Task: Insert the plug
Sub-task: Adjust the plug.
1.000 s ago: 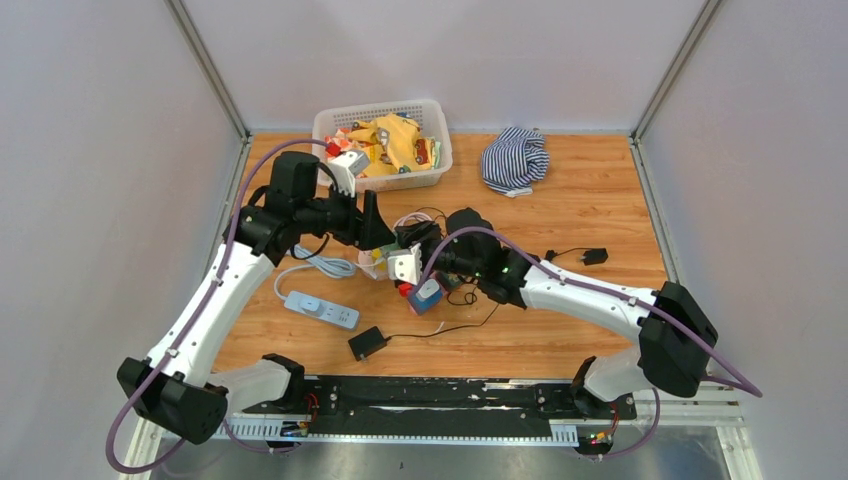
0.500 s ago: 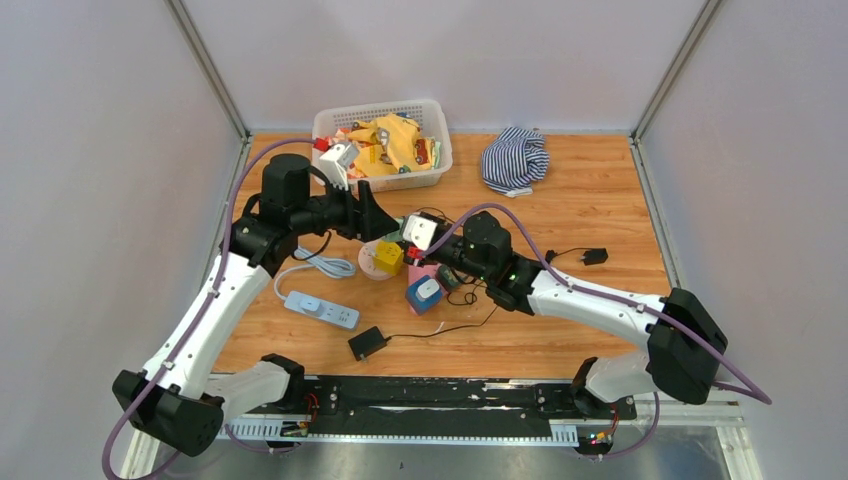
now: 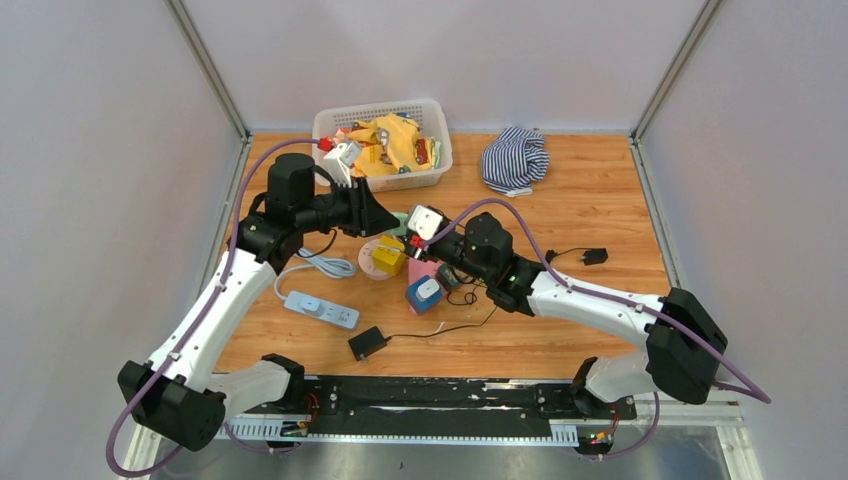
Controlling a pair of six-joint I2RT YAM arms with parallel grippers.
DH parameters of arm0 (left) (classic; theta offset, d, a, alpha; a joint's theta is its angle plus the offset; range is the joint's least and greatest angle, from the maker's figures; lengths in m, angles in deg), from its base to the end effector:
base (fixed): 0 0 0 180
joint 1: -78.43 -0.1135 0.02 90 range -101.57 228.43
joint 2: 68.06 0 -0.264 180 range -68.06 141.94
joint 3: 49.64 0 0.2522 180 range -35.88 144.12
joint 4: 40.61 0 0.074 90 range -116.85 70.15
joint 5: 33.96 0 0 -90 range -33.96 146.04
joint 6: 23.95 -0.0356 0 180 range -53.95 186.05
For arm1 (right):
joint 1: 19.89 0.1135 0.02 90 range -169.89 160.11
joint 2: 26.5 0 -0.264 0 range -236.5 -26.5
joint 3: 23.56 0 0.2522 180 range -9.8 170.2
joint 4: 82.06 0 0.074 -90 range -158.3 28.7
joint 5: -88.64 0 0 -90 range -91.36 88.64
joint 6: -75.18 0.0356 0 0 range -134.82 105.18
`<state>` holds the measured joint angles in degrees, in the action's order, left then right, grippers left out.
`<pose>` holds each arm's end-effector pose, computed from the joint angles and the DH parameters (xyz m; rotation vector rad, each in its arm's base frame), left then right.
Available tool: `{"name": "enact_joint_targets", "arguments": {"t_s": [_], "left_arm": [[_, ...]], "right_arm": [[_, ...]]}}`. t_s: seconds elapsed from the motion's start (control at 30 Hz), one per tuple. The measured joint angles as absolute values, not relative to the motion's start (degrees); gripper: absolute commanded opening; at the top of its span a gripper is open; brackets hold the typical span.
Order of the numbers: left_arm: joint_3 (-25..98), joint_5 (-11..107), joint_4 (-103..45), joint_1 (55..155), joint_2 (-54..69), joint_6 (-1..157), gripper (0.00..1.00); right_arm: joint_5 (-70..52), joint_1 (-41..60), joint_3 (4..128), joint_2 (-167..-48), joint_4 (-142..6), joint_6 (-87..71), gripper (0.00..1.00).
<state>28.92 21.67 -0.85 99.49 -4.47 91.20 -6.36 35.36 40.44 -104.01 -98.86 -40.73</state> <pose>0.2168 -0.1050 0.3717 0.3336 2.0724 -1.1026 0.1784 0.2626 0.3186 -1.0495 1.1165 0.4752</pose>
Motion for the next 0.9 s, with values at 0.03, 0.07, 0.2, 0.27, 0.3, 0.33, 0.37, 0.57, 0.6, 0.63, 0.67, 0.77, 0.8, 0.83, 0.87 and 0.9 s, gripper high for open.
{"name": "enact_joint_targets", "arguments": {"t_s": [0.03,0.07,0.2,0.27,0.3,0.33,0.37,0.57,0.6,0.63,0.67,0.77,0.8,0.83,0.87,0.9], "left_arm": [[28.9,21.5,-1.0,99.5,-4.5,91.1,0.08],[28.9,21.3,-1.1,99.5,-4.5,91.1,0.02],[28.9,21.2,-1.3,99.4,-4.3,91.1,0.00],[29.0,21.3,-0.8,99.4,-3.9,90.4,0.00],[29.3,21.3,-0.3,99.4,-3.4,89.9,0.00],[29.7,21.3,0.4,99.4,-2.9,89.4,0.00],[30.0,21.6,1.0,99.5,-2.4,88.7,0.00],[33.6,29.2,6.8,99.4,0.3,82.5,0.00],[34.0,31.2,7.6,99.4,0.5,81.2,0.00],[34.4,33.3,8.5,99.4,0.7,79.9,0.00],[34.8,36.0,9.7,99.4,0.8,78.3,0.00],[35.1,40.1,11.2,99.4,1.5,75.9,0.00],[35.2,41.7,11.8,99.4,2.0,74.9,0.00],[35.4,42.8,12.4,99.4,2.6,74.1,0.00],[35.7,44.2,12.9,99.4,3.4,73.2,0.00],[36.0,45.6,13.5,99.4,4.3,72.2,0.00]], "right_arm": [[-6.2,35.4,40.4,-104.0,-99.0,-40.5,0.00],[-6.0,35.4,40.4,-104.0,-99.1,-40.2,0.00],[-5.6,35.4,40.2,-104.0,-99.2,-39.6,0.30],[-5.6,35.4,39.9,-104.0,-99.2,-39.2,0.50],[-5.6,35.4,39.6,-104.0,-99.2,-38.9,0.58],[-5.5,35.4,39.3,-104.0,-99.2,-38.6,0.67],[-5.6,35.4,39.0,-104.0,-99.2,-38.2,0.75],[-6.2,35.4,36.7,-101.7,-97.7,-36.4,1.00],[-6.3,35.4,36.1,-100.8,-97.3,-36.2,1.00],[-6.3,35.4,35.5,-99.8,-97.0,-35.9,1.00],[-6.4,35.4,34.8,-98.8,-96.7,-35.6,1.00],[-6.5,35.4,32.6,-95.6,-95.9,-34.9,1.00],[-6.5,35.4,32.1,-94.8,-95.5,-34.7,1.00],[-6.5,35.4,31.4,-94.0,-95.2,-34.4,1.00],[-6.5,35.4,30.7,-93.1,-95.0,-34.1,1.00],[-6.4,35.4,30.0,-92.3,-94.7,-33.8,1.00]]}}
